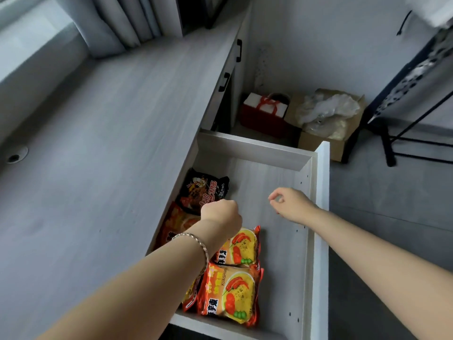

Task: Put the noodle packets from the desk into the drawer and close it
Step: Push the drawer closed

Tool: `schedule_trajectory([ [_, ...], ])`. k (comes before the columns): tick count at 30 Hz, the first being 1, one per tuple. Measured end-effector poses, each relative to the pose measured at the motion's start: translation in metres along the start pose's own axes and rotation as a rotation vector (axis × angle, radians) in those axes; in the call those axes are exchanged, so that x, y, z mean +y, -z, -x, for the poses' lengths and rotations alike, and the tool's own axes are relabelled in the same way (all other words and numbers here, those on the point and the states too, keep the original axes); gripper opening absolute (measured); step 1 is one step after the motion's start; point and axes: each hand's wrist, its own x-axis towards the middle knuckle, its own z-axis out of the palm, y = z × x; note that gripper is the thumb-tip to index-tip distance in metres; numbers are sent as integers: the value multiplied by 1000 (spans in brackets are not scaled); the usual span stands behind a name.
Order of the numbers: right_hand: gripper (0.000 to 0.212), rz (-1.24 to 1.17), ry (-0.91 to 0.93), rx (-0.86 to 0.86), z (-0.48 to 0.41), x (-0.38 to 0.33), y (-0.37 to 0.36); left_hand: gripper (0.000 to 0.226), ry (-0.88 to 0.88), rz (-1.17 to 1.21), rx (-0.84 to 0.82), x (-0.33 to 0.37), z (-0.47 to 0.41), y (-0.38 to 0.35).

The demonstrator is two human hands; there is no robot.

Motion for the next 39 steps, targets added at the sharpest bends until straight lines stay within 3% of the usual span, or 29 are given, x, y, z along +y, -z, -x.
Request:
schedule_trajectory([
  [7, 31, 131, -128, 154, 29, 32, 39, 27, -20, 149, 43, 44, 29, -1],
  [12, 60, 90, -379, 122, 9, 58, 53, 30, 68, 218, 20, 75, 24, -7],
  [16, 39, -104, -404, -58, -16, 68, 58, 29, 179, 292, -29, 97, 13, -9],
  [18, 40, -183, -411, -83, -25, 68, 58, 27, 229, 348, -32, 107, 7, -6],
  [22, 35, -146, -386, -125, -38, 63, 63, 16, 305, 428, -32, 120, -1, 0],
  [26, 20, -85, -313, -190, -46, 46, 58, 23, 414, 530, -11, 115, -6, -2],
  [30, 24, -107, -239, -254, -53, 11, 43, 24, 541, 668, -6, 99, -4, -11],
  [34, 21, -140, -152, -290, -64, -24, 22, 28, 680, 861, -96, 73, 1, -21],
  [39, 40, -197, -112, -430, -85, -81, -8, 35, 1016, 1487, 9, 23, -7, -31],
])
